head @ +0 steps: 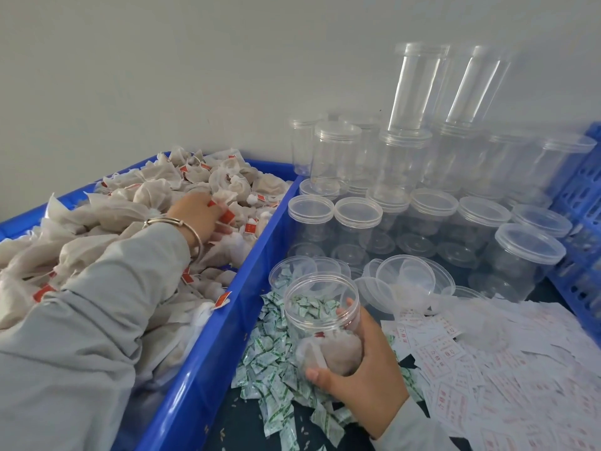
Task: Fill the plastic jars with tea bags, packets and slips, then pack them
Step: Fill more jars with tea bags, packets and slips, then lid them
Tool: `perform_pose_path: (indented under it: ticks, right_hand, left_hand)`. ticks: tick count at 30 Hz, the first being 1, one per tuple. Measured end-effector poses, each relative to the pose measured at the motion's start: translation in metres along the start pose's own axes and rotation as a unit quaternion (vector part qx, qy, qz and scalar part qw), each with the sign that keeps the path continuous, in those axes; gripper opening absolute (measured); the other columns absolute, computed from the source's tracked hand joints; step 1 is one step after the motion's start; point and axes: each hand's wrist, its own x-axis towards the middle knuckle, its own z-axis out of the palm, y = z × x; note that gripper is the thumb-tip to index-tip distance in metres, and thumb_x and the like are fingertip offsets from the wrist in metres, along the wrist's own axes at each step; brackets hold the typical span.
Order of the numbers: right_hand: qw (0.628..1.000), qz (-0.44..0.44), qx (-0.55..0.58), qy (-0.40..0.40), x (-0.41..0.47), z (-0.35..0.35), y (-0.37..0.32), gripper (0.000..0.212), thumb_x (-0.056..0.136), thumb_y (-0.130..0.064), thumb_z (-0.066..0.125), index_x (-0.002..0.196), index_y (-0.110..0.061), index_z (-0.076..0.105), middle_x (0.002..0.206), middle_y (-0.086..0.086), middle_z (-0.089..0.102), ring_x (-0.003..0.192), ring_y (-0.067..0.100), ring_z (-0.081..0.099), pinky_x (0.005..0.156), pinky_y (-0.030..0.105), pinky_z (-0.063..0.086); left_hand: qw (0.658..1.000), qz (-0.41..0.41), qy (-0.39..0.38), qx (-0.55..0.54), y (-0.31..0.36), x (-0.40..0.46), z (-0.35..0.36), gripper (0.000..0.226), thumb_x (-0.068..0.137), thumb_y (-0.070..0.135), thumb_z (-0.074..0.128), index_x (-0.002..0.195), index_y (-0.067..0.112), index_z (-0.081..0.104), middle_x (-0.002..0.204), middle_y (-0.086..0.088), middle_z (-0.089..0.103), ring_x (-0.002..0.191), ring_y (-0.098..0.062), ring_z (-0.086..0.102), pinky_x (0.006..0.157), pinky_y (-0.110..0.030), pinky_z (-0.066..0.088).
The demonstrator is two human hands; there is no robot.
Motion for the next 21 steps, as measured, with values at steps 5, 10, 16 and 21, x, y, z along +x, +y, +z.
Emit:
perform_pose_path:
  ticks: [5, 10, 16, 21]
  right_hand:
    - [1.0, 0.026, -0.003, -0.008, -0.002, -0.001, -0.001, 0.105, 0.043, -0.053, 0.081, 0.137, -0.039, 0.036, 0.129, -0.02, 0.049, 0.119, -0.005, 0.047, 0.103, 0.028, 0.042]
    - [0.999, 0.038, -0.005, -0.01, -0.002, -0.001, -0.003, 0.109, 0.043, -0.055, 0.08, 0.14, -0.035, 0.034, 0.13, -0.018, 0.049, 0.119, -0.004, 0.047, 0.103, 0.027, 0.042]
    - [0.999, 0.035, 0.001, -0.007, -0.002, 0.0, -0.003, 0.099, 0.043, -0.055, 0.08, 0.13, -0.047, 0.034, 0.128, -0.02, 0.048, 0.116, -0.009, 0.046, 0.098, 0.016, 0.041]
    - [0.999, 0.032, -0.009, 0.0, 0.0, 0.0, -0.005, 0.094, 0.041, -0.057, 0.078, 0.124, -0.048, 0.035, 0.124, -0.018, 0.049, 0.112, -0.009, 0.047, 0.087, 0.002, 0.037]
  left_hand:
    - [0.958, 0.057, -0.048, -0.276, 0.025, -0.017, 0.001, 0.028, 0.1, 0.009, 0.041, 0.075, 0.009, 0.054, 0.056, 0.0, 0.06, 0.046, -0.01, 0.061, 0.048, -0.02, 0.053]
    - [0.895, 0.111, -0.138, -0.409, 0.043, -0.041, 0.008, 0.028, 0.099, 0.005, 0.037, 0.074, 0.01, 0.048, 0.053, 0.003, 0.055, 0.051, -0.01, 0.054, 0.054, -0.021, 0.052]
    - [0.856, 0.151, -0.232, -0.436, 0.055, -0.07, 0.018, 0.029, 0.084, 0.014, 0.046, 0.061, 0.014, 0.063, 0.054, -0.001, 0.053, 0.052, -0.013, 0.052, 0.054, -0.022, 0.05]
    - [0.816, 0.162, -0.32, -0.452, 0.055, -0.082, 0.024, 0.029, 0.086, 0.014, 0.051, 0.062, 0.017, 0.067, 0.055, 0.0, 0.054, 0.051, -0.012, 0.053, 0.054, -0.02, 0.049]
